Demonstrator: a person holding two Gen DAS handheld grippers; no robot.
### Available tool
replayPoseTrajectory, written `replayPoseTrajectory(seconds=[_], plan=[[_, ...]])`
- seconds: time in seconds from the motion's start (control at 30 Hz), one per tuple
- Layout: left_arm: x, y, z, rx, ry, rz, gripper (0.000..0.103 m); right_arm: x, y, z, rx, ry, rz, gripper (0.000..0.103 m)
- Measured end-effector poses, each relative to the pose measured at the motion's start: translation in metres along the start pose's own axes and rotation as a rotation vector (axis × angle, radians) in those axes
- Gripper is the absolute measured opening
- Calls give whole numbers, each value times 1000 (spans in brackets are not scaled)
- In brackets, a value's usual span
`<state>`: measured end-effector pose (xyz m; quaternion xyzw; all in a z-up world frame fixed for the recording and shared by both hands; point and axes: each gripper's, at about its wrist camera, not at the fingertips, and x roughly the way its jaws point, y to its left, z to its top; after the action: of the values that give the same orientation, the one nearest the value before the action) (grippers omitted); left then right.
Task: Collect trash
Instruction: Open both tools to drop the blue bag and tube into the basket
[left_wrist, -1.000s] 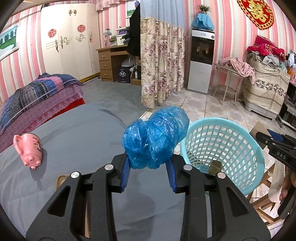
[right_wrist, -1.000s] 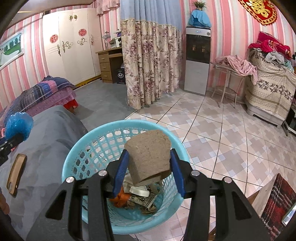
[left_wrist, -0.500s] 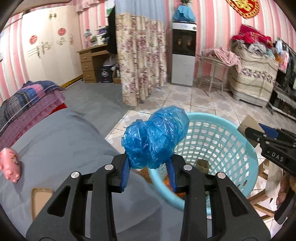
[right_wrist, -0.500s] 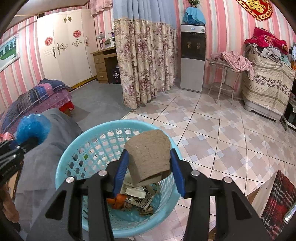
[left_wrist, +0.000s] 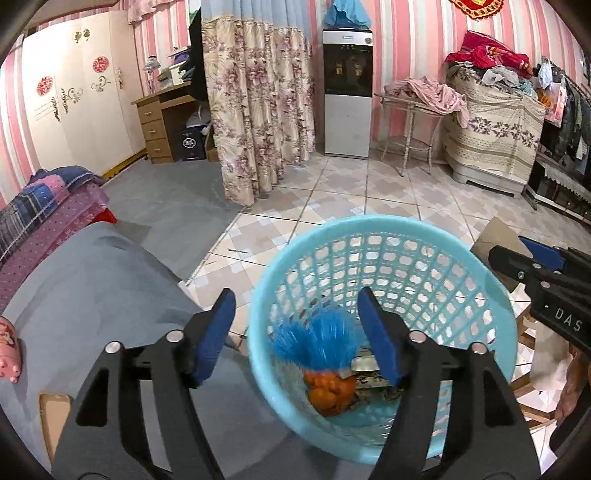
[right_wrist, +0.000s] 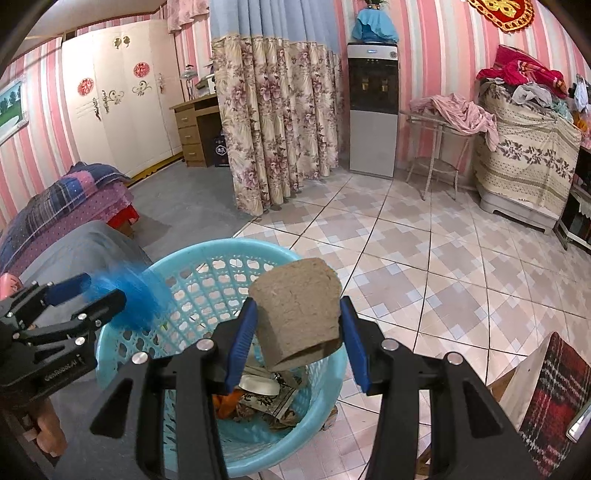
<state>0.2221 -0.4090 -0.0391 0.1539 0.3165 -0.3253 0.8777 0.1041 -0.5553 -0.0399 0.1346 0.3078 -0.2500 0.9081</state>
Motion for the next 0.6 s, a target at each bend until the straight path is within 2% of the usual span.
replayPoseTrajectory(seconds=[0.03, 0.1, 0.2, 0.43, 0.53, 0.6], plan=[[-2, 5, -1, -6, 0, 13, 73, 0, 1, 0, -1, 1, 2, 46], [-6, 14, -1, -22, -7, 36, 84, 3, 4, -1, -9, 7, 6, 46], [-14, 32, -2, -44, -25, 81, 93, 7, 8, -1, -16, 17, 11, 46], [-37, 75, -9, -105, -46, 161, 97, 21, 33, -3, -44, 36, 42, 47], [-46, 89, -15, -134, -46, 176, 97, 25, 44, -5, -63, 28, 56, 51], [-51, 95, -18, -155, -46, 182, 97, 27, 50, -9, -80, 28, 50, 60]])
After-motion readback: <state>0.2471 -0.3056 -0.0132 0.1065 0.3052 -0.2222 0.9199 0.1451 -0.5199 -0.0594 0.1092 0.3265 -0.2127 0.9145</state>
